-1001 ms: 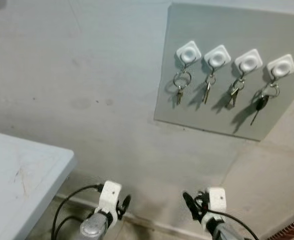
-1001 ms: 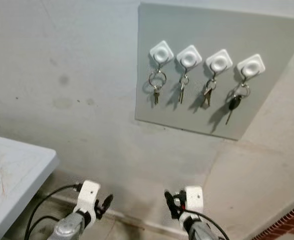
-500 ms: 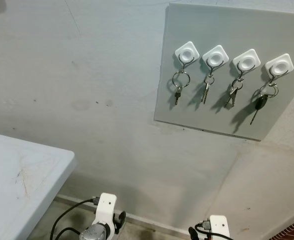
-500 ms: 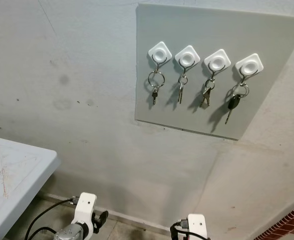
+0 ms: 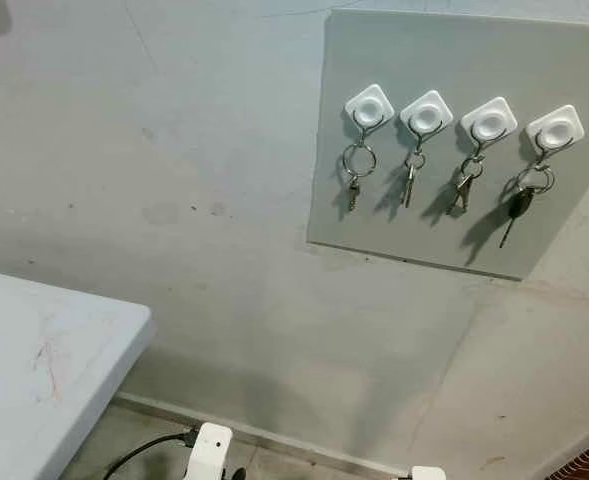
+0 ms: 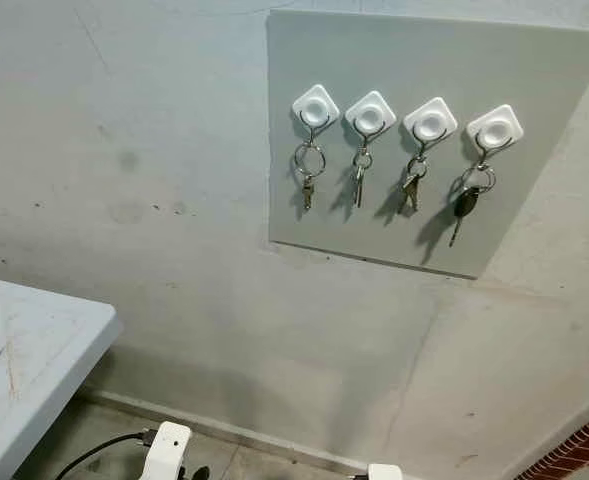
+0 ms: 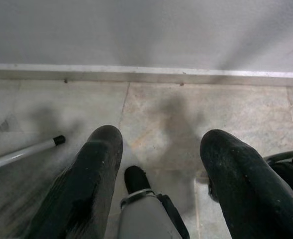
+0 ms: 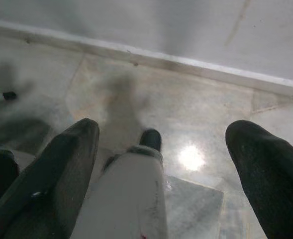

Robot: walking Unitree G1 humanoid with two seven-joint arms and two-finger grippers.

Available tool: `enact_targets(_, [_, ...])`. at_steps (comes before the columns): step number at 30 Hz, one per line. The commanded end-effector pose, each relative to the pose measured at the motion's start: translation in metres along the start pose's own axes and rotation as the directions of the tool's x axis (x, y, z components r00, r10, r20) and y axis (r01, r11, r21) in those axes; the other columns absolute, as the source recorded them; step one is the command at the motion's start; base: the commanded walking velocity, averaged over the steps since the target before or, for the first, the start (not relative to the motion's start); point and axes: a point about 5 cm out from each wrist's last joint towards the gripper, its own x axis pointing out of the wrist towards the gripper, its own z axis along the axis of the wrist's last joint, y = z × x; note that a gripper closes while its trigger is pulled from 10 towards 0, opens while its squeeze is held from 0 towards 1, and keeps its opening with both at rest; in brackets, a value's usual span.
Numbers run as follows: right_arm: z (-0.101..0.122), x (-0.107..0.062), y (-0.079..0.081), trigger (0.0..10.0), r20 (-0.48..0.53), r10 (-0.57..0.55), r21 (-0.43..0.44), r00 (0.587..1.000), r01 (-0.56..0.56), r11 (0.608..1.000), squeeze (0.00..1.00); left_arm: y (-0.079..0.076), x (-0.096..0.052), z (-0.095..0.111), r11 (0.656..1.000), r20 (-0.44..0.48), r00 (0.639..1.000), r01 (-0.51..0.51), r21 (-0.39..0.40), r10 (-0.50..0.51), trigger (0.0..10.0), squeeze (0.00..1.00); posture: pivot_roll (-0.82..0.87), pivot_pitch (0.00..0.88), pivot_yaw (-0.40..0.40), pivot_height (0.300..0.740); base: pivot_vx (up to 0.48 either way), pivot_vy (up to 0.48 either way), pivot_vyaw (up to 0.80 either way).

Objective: Hang keys on a hook

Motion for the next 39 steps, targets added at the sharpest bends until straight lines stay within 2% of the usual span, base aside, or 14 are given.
enact_targets(1, [-0.005,0.0,-0.002,10.0,-0.039,-0.016,-0.017,0.999,0.016,1.0,0.0,0.008,-0.002,-0.005,1.0,-0.016,1.0,-0.024,-0.017,0.024,10.0,0.0,-0.08,0.0,0.013,0.74,0.0,0.0,0.0])
enact_targets(5, [-0.007,-0.001,-0.003,10.0,-0.059,-0.028,-0.019,0.998,0.027,0.999,0.0,0.018,-0.006,-0.012,0.999,-0.037,0.999,-0.035,0.008,0.036,10.0,0.0,-0.07,0.0,0.004,0.74,0.0,0.0,-0.32])
enact_targets(9, [-0.008,-0.001,-0.005,10.0,-0.071,-0.038,-0.015,0.997,0.037,0.999,0.0,0.032,-0.013,-0.025,0.998,-0.067,0.996,-0.062,-0.001,0.062,10.0,0.0,-0.07,0.0,0.001,0.74,0.0,0.0,-0.76])
enact_targets(15, [-0.009,-0.001,-0.004,10.0,-0.084,-0.042,-0.033,0.996,0.039,0.999,0.0,0.038,-0.018,-0.035,0.997,-0.096,0.993,-0.074,-0.006,0.073,10.0,0.0,-0.07,0.0,0.003,0.74,0.0,0.0,-0.76])
enact_targets(22, [-0.008,-0.001,-0.004,10.0,-0.079,-0.044,-0.045,0.996,0.041,0.998,0.0,0.034,-0.017,-0.036,0.998,-0.108,0.992,-0.067,0.006,0.067,10.0,0.0,-0.07,0.0,0.006,0.74,0.0,0.0,-0.76])
enact_targets(24, [-0.009,-0.001,-0.004,10.0,-0.079,-0.046,-0.066,0.996,0.041,0.997,0.0,0.016,-0.009,-0.026,0.999,-0.096,0.995,-0.04,0.018,0.041,10.0,0.0,-0.07,0.0,0.008,0.74,0.0,0.0,-0.76])
enact_targets(33, [-0.018,-0.004,-0.007,10.0,-0.101,-0.054,-0.097,0.993,0.044,0.994,0.0,0.001,-0.002,-0.014,0.999,-0.079,0.997,-0.017,0.034,0.019,10.0,0.0,-0.07,0.0,0.011,0.74,0.0,0.0,-0.76])
enact_targets(36, [-0.02,-0.005,-0.007,10.0,-0.106,-0.055,-0.099,0.993,0.045,0.994,0.0,0.002,-0.003,-0.015,0.999,-0.081,0.997,-0.017,0.038,0.02,10.0,0.0,-0.07,0.0,0.011,0.74,0.0,0.0,-0.76])
enact_targets(39, [-0.021,-0.005,-0.007,10.0,-0.108,-0.054,-0.099,0.993,0.043,0.994,0.0,0.011,-0.005,-0.018,0.999,-0.087,0.996,-0.027,0.039,0.03,10.0,0.0,-0.07,0.0,0.012,0.74,0.0,0.0,-0.76])
